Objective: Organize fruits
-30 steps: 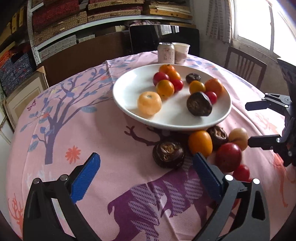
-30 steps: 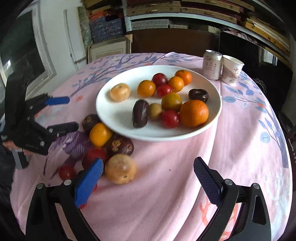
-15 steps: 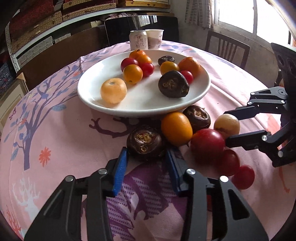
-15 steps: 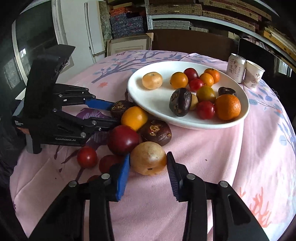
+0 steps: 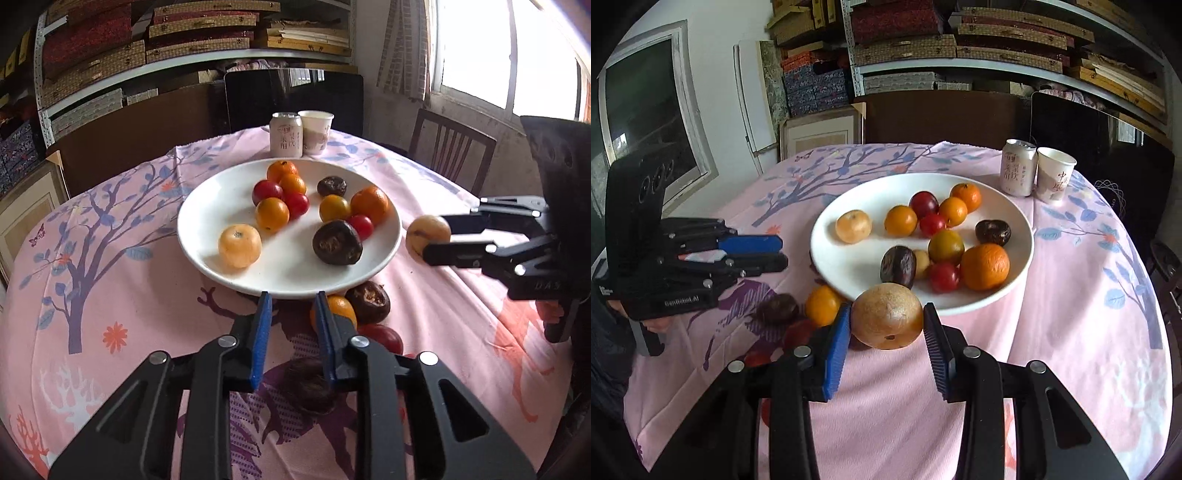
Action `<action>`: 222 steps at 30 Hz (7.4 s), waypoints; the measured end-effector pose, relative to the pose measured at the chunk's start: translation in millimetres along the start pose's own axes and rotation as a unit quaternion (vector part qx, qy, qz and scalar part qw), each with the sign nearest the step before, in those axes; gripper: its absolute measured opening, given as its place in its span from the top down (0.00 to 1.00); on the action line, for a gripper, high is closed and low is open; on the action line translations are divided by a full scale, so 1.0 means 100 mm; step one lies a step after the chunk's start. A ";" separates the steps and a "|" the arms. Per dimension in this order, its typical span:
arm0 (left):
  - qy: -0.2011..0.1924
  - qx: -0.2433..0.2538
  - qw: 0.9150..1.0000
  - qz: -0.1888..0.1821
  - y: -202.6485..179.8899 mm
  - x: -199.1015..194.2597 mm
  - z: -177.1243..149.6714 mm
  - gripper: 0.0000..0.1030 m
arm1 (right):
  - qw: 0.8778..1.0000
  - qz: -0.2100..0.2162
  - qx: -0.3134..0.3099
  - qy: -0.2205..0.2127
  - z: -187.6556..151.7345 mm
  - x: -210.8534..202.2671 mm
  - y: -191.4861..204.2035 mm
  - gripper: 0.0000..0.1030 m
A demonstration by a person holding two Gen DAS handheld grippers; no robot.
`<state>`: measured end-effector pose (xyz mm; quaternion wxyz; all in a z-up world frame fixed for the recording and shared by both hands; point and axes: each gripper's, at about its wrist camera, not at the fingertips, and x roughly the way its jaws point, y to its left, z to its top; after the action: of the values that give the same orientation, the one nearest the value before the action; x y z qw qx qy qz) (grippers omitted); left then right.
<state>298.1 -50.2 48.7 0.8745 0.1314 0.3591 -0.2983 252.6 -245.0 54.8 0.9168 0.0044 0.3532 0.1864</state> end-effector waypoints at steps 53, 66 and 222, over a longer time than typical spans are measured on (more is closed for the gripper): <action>0.027 0.042 0.999 -0.021 -0.15 -0.04 -0.53 0.69 | 0.998 0.032 -0.015 0.053 -0.33 0.13 0.14 0.36; 0.067 0.051 0.996 0.006 -0.18 0.01 -0.69 0.26 | 0.993 -0.030 -0.059 0.101 -0.46 0.41 0.32 0.35; -0.005 -0.055 0.991 0.124 -0.03 0.04 0.08 0.05 | 0.997 -0.053 0.022 0.054 -0.22 -0.07 0.24 0.06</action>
<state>303.2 -57.9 51.5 0.9125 0.1250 0.3515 -0.1680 225.2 -228.3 46.1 0.9045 -0.0046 0.4063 0.1297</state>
